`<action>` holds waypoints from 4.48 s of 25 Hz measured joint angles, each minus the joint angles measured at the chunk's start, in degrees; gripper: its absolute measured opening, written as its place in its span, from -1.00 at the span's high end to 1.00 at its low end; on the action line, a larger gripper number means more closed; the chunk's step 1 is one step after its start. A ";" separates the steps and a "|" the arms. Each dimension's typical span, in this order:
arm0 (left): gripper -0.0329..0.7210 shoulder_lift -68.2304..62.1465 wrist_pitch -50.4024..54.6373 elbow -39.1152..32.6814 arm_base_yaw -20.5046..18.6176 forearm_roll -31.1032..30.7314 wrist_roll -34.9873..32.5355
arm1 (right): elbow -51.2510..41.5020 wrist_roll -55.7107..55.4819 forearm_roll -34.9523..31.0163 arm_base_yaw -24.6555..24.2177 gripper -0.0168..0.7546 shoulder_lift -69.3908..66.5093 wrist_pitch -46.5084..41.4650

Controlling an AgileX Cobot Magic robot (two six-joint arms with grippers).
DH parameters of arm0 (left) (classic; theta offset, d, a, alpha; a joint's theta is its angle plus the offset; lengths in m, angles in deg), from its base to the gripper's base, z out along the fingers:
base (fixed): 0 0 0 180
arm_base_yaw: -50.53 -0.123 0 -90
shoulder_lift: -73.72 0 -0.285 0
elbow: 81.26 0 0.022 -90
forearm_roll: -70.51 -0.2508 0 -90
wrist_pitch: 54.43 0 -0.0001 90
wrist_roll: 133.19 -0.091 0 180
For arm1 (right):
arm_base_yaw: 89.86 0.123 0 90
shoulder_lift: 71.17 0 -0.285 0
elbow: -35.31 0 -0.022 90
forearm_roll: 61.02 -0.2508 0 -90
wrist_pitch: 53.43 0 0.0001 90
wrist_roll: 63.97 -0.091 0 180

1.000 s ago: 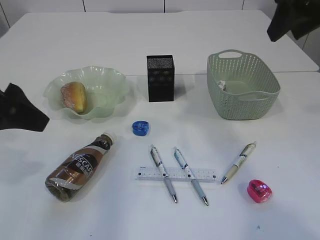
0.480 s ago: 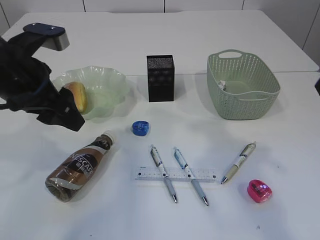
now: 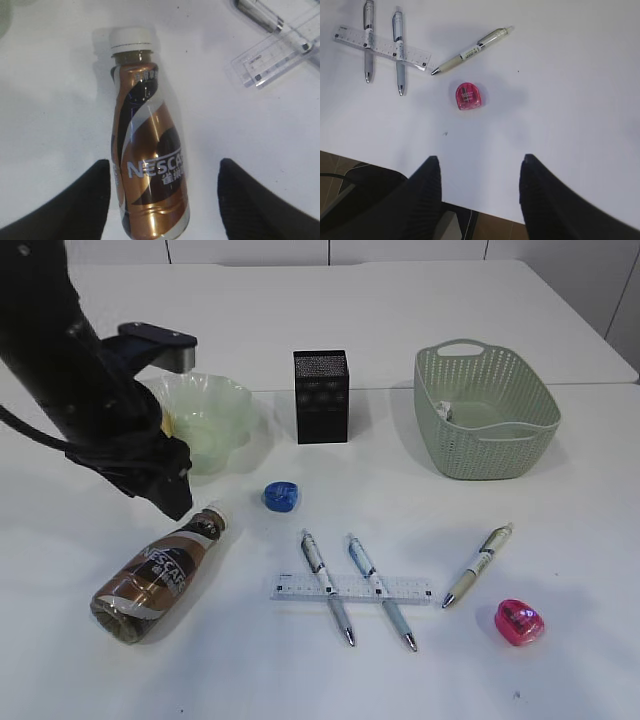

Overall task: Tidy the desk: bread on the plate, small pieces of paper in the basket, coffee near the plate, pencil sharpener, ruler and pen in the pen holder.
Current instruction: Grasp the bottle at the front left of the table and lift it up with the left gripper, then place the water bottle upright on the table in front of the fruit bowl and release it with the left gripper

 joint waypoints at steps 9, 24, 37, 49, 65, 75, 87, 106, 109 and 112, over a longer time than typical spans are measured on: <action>-0.36 -9.00 0.56 3.36 0.09 -1.93 0.82 | -3.64 0.00 0.08 0.00 -0.09 5.14 -0.14; -0.38 -17.20 0.99 9.06 3.49 -7.53 4.94 | -3.75 0.00 0.08 0.00 -0.09 5.37 -0.14; -0.38 -19.06 0.66 9.14 3.49 -8.99 5.76 | -3.75 -0.11 -0.02 0.00 -0.09 5.37 0.18; -0.25 -20.85 0.55 9.18 3.49 -9.19 5.99 | -3.75 -0.11 -0.42 0.00 -0.08 5.37 0.41; 0.15 -20.08 7.99 14.84 3.49 -9.69 6.11 | -3.75 -0.11 -1.43 0.00 -0.08 5.37 1.00; 0.15 -5.09 7.33 15.83 3.49 -8.92 6.11 | -3.75 -0.11 -1.43 0.00 -0.08 5.37 1.03; 0.15 9.11 0.06 15.41 3.49 -8.74 6.11 | -3.75 -0.11 -1.43 0.00 -0.08 5.37 1.25; 0.15 24.90 -34.38 -16.65 1.11 -2.04 6.70 | -3.75 -0.11 1.04 0.00 -0.07 5.37 5.01; 0.16 25.38 -40.21 -21.31 -0.58 -1.14 6.77 | -3.75 -0.29 1.95 0.00 -0.07 5.37 5.61; 0.16 25.54 -47.01 -25.92 -1.05 -0.91 6.77 | -3.87 -0.29 1.95 0.00 -0.07 5.37 5.99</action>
